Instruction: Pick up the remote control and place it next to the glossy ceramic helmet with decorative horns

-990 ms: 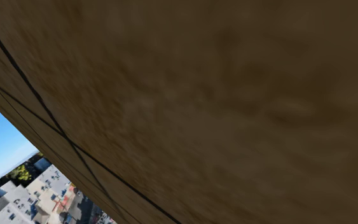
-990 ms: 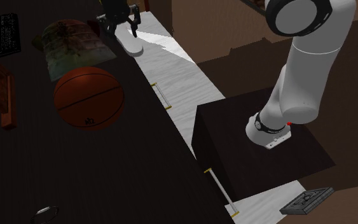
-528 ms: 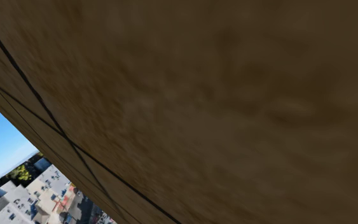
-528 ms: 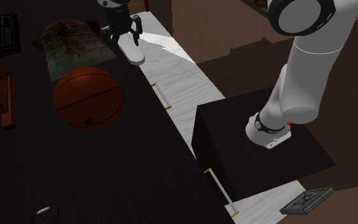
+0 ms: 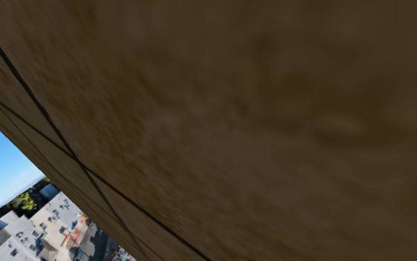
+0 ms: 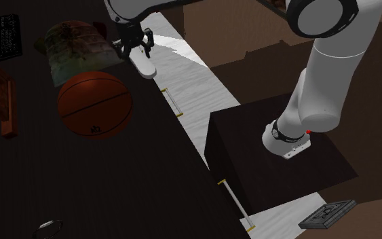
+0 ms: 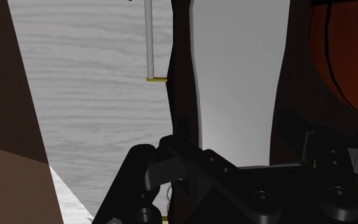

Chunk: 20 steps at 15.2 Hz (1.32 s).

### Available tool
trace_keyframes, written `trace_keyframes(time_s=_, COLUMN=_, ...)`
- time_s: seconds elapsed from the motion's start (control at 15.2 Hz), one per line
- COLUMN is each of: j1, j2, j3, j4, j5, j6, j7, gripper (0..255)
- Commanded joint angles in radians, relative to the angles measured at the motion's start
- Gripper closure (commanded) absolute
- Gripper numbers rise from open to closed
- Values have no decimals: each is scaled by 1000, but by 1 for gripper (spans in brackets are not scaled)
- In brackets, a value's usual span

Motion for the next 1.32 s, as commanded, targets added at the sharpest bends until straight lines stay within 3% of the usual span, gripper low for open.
trace_keyframes(time_s=0.0, j1=-1, j2=0, j3=-1, j4=-28, j5=0, j6=29, j7=-1, gripper=255)
trace_keyframes(time_s=1.25, j1=-1, j2=59, j3=-1, j4=-203, j5=-3, j6=263, j7=4, gripper=255)
